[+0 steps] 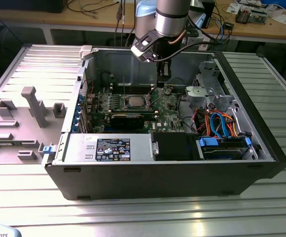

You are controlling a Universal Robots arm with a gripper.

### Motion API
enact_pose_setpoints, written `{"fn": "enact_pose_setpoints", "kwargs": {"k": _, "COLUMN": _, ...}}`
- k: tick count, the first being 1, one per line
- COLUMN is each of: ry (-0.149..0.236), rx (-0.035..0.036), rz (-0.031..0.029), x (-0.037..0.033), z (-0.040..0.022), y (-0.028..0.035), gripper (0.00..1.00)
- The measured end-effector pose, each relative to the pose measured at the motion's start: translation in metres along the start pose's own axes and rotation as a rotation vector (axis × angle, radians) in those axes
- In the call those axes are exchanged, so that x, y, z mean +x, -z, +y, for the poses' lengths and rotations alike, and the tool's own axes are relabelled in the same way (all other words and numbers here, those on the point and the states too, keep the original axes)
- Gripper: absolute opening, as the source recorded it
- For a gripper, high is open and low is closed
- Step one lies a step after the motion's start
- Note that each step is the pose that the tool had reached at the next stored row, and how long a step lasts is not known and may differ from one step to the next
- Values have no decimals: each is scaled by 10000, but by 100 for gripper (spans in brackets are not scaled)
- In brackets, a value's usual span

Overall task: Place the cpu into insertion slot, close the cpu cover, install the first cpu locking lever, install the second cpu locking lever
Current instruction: 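Close the cpu cover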

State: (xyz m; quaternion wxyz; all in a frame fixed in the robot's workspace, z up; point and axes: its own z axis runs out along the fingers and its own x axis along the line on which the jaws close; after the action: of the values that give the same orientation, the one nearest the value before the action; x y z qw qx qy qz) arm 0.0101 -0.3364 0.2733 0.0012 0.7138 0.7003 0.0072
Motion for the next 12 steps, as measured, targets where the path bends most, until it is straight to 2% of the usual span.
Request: {"fn": "enact_pose_setpoints", "kwargs": {"k": 12, "ry": 2, "rx": 1, "rz": -1, "x": 0, "z": 4, "y": -3, "gripper": 11}}
